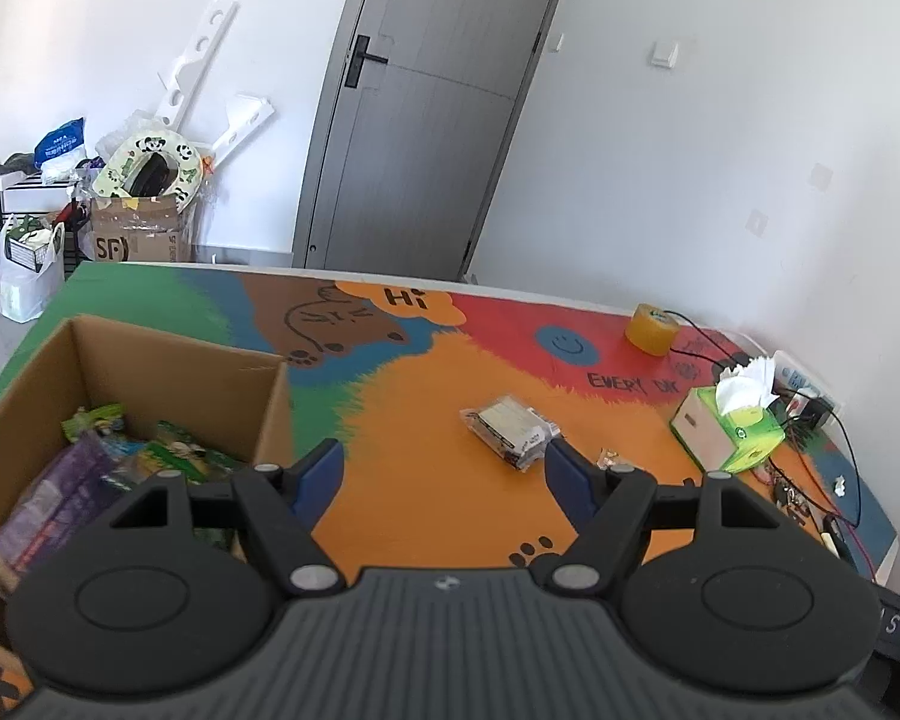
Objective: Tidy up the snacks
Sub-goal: 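Move both tools back toward the last snacks on the mat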
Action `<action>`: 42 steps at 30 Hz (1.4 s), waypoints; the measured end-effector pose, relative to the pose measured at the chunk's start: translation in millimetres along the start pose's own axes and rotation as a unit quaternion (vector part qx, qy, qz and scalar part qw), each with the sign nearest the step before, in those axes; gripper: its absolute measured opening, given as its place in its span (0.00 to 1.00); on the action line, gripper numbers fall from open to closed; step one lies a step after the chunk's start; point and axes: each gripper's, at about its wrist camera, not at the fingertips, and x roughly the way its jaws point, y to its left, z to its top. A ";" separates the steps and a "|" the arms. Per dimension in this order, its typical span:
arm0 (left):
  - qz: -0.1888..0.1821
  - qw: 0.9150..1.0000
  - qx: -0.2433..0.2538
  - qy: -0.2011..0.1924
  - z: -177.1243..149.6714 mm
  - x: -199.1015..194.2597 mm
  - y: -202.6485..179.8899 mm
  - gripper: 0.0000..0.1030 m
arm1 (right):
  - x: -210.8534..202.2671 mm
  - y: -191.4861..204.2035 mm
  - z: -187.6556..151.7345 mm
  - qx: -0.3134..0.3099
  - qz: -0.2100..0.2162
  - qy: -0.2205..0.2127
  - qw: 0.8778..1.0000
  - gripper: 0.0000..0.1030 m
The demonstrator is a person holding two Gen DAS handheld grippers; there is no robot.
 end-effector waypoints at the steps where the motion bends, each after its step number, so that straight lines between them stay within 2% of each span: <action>1: -0.001 1.000 0.001 0.000 0.5 3.3 -2.9 0.70 | 1.8 -3.3 0.8 0.002 0.000 0.001 1.000 0.92; 6: 0.000 1.000 0.016 0.004 3.4 19.5 -20.4 0.70 | 11.7 -17.2 4.7 0.010 0.001 0.007 1.000 0.82; 10: 0.000 1.000 0.013 0.009 4.9 32.0 -29.0 0.70 | 22.2 -27.4 8.0 0.013 0.001 0.017 1.000 0.77; 20: 0.013 1.000 0.013 0.022 9.5 68.6 -46.6 0.70 | 50.9 -52.4 26.6 0.014 0.000 0.032 0.999 0.57; 32: 0.034 0.998 0.003 0.045 12.2 123.0 -58.8 0.70 | 95.3 -73.8 40.2 0.001 0.001 0.060 0.998 0.50; 42: 0.053 0.997 0.003 0.056 20.0 161.2 -62.9 0.70 | 140.4 -88.7 48.1 -0.016 0.002 0.088 0.996 0.49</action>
